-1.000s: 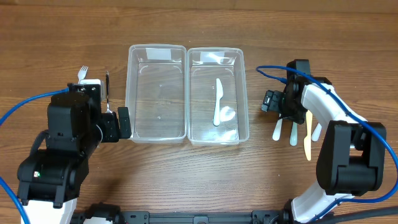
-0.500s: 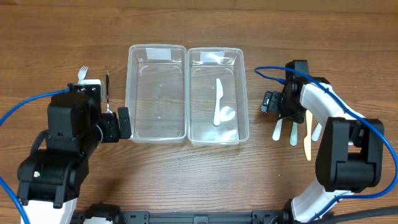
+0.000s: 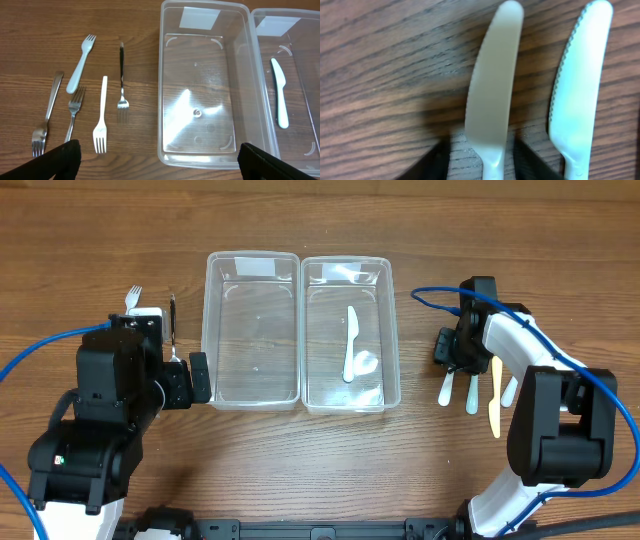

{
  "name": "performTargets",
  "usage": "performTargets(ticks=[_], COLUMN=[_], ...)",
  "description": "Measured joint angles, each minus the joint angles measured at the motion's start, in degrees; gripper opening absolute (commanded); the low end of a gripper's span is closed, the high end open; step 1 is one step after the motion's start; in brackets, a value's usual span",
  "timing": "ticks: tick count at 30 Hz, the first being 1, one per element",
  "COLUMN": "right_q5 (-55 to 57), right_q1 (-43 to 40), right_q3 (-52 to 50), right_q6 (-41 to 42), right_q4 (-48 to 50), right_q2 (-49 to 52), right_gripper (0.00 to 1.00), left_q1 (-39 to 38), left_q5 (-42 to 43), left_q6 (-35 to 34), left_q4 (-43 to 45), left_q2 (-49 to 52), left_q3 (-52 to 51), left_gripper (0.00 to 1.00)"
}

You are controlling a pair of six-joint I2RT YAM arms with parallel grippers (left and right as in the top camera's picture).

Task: Pack container
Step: 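Lower the right gripper onto the next white knife and grasp it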

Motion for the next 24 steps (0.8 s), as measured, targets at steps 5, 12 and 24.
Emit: performTargets(ticks=[5, 12, 24], right_q5=[0.0, -0.24, -1.33], right_q1=[-0.17, -0.17, -0.17], right_q3=[0.0, 0.0, 0.07], right_q6=[-0.15, -0.15, 0.11], right_q4=[0.04, 0.04, 0.04], right_q2=[0.0, 0.02, 0.02], right_gripper=[0.26, 0.13, 0.04], left_q1=[0.0, 0.0, 0.0], left_q5=[0.0, 0.0, 0.0], left_q6=[0.0, 0.0, 0.0], left_q4=[0.0, 0.0, 0.0], left_q2=[0.0, 0.0, 0.0], left_q3=[0.0, 0.0, 0.0], left_gripper=[1.0, 1.0, 1.0])
